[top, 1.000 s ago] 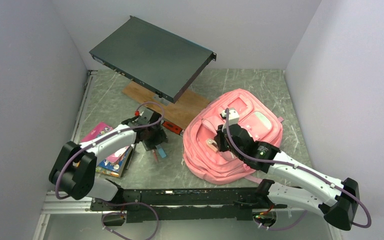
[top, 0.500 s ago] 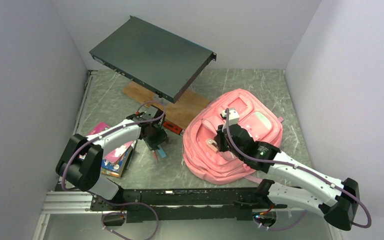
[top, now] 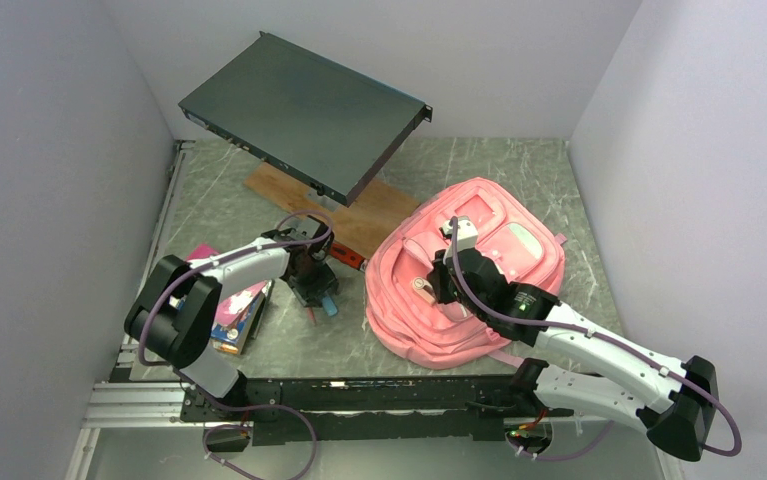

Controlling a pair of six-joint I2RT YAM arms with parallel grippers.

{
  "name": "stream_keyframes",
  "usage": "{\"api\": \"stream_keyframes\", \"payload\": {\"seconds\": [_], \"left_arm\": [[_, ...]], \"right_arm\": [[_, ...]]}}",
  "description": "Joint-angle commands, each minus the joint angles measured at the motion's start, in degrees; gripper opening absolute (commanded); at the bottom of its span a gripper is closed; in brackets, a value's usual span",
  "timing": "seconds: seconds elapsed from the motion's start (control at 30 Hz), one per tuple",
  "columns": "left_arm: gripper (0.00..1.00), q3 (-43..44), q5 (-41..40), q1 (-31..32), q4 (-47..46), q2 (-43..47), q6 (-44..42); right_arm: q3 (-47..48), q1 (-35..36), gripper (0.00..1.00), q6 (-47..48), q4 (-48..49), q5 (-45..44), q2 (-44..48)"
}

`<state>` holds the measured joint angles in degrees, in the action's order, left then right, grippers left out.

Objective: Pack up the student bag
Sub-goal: Pick up the stationery from the center of the board.

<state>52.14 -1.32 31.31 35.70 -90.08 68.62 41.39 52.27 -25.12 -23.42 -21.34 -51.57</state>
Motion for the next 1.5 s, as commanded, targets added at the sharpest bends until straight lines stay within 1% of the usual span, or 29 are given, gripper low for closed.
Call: {"api": "stream_keyframes", "payload": {"seconds": [0.0,0.1,0.3,0.47,0.57,0.7,0.77,0.87,0.93,1.03,1.13,1.23,1.3,1.47], "left_arm": [[0.55,-2.46,-0.86,0.24,0.03,-1.24,1.32],[0.57,-2.65,-2.13,0.24,0.83,-0.88,0.96],[0.5,-2.71,-3.78,0.23,0.93,-2.06,1.1],[0.33,-4.38,-2.15,0.3,-0.81,-2.11,1.0],[0.19,-6.16,-0.39,0.35,-3.31,0.16,0.69],[0.06,-6.44,0.22,0.65,-3.92,4.52,-0.66],[0.03,-6.51,0.56,0.92,-4.12,7.66,-1.54],[0.02,-7.1,1.23,1.44,-5.91,12.55,-3.68],[0.02,-9.07,4.66,1.56,-9.89,16.14,-5.83],[0.0,-14.41,12.14,1.6,-20.29,22.29,-9.06],[0.0,-19.39,18.55,2.04,-31.01,27.13,-9.65],[0.0,-22.78,20.3,3.93,-39.8,31.13,-8.7],[0.0,-23.37,19.63,6.04,-42.99,32.67,-8.09],[0.0,-21.66,17.83,12.29,-49.37,31.67,-8.05]], "right_arm": [[0.07,0.03,0.0,-1.5,5.9,0.78,1.59],[0.06,0.09,0.0,-1.56,5.94,0.78,1.68],[0.8,0.09,0.0,-1.51,5.84,1.12,0.65],[0.41,0.03,0.0,-1.89,6.42,1.35,0.27],[0.82,0.06,0.0,-2.03,5.93,1.47,-0.26],[0.53,0.1,0.0,-2.22,6.23,1.49,0.21],[0.84,0.03,0.0,-2.45,5.99,1.7,0.46],[1.21,0.04,0.0,-2.6,5.78,1.74,0.57],[1.48,0.05,0.0,-2.88,5.29,1.5,0.65],[1.36,0.05,0.0,-3.57,5.13,1.4,1.58],[0.44,0.04,0.0,-3.85,6.2,1.44,2.99],[0.46,0.09,0.0,-3.88,7.0,1.88,3.2],[1.13,0.03,0.0,-3.86,6.92,2.3,2.57],[0.98,0.06,0.0,-3.63,8.48,3.31,1.94]]}}
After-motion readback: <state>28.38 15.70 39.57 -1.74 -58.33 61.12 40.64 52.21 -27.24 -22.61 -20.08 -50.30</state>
